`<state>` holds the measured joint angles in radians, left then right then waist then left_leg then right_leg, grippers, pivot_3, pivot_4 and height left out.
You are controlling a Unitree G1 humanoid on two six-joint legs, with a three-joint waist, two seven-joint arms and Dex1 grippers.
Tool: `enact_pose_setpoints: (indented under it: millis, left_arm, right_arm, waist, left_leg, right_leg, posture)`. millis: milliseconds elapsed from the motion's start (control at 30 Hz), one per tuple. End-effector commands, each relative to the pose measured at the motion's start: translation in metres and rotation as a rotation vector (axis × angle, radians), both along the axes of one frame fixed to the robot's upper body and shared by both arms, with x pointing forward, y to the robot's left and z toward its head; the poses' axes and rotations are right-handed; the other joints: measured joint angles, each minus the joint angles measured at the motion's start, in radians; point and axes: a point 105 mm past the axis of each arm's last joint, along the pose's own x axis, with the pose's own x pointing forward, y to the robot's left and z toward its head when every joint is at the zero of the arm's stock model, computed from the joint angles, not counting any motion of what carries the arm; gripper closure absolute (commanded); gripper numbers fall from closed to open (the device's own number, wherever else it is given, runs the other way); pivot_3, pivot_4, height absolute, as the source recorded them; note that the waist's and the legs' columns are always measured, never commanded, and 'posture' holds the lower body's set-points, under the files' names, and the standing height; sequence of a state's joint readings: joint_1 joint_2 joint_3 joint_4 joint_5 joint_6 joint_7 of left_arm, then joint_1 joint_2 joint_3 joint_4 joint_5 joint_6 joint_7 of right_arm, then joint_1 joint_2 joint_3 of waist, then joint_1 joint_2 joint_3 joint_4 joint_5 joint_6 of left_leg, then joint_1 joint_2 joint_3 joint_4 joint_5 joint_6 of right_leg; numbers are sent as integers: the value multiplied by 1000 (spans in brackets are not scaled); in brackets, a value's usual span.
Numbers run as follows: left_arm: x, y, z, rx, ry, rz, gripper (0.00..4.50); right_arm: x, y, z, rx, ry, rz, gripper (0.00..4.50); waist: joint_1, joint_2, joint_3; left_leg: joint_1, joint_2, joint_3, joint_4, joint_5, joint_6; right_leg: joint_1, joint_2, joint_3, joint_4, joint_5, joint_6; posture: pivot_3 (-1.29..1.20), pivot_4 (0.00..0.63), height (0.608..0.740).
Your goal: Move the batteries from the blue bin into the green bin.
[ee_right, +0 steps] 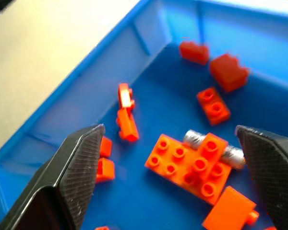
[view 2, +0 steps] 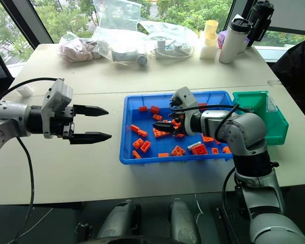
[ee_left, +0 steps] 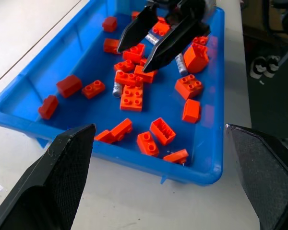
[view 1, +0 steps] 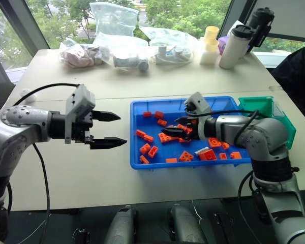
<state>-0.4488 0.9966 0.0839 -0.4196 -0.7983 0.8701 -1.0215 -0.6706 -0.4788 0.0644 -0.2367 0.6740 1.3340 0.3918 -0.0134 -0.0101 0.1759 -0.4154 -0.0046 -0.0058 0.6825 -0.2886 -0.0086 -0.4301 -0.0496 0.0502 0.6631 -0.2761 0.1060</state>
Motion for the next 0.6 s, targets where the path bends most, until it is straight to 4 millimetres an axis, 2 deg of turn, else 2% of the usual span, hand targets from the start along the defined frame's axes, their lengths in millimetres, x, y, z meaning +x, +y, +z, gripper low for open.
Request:
enact_pose_setpoints:
  millis: [33,267,533,600]
  left_arm:
    - [-7,-9,0,6,-27,-21,0]
    - [-5,-12,-2,-17,-29,-2,0]
    - [0,-15,-4,-24,-39,8,0]
    - [2,-15,-4,-25,-44,11,0]
  right_arm:
    - [2,7,5,-28,-41,-19,28]
    - [9,5,-3,-133,-83,-61,28]
    - [7,6,-10,-156,-88,-63,28]
    - [6,6,-14,-172,-88,-59,550]
  waist:
    - [0,0,0]
    - [-5,0,0]
    - [-5,0,0]
    - [-5,0,0]
  left_leg:
    - [0,0,0,0,0,0]
    - [0,0,0,0,0,0]
    - [1,0,0,0,0,0]
    - [1,0,0,0,0,0]
  right_leg:
    - [0,0,0,0,0,0]
    - [0,0,0,0,0,0]
    - [0,1,0,0,0,0]
    - [0,1,0,0,0,0]
  posture:
    - [0,150,740]
    - [0,150,740]
    - [0,150,740]
    - [0,150,740]
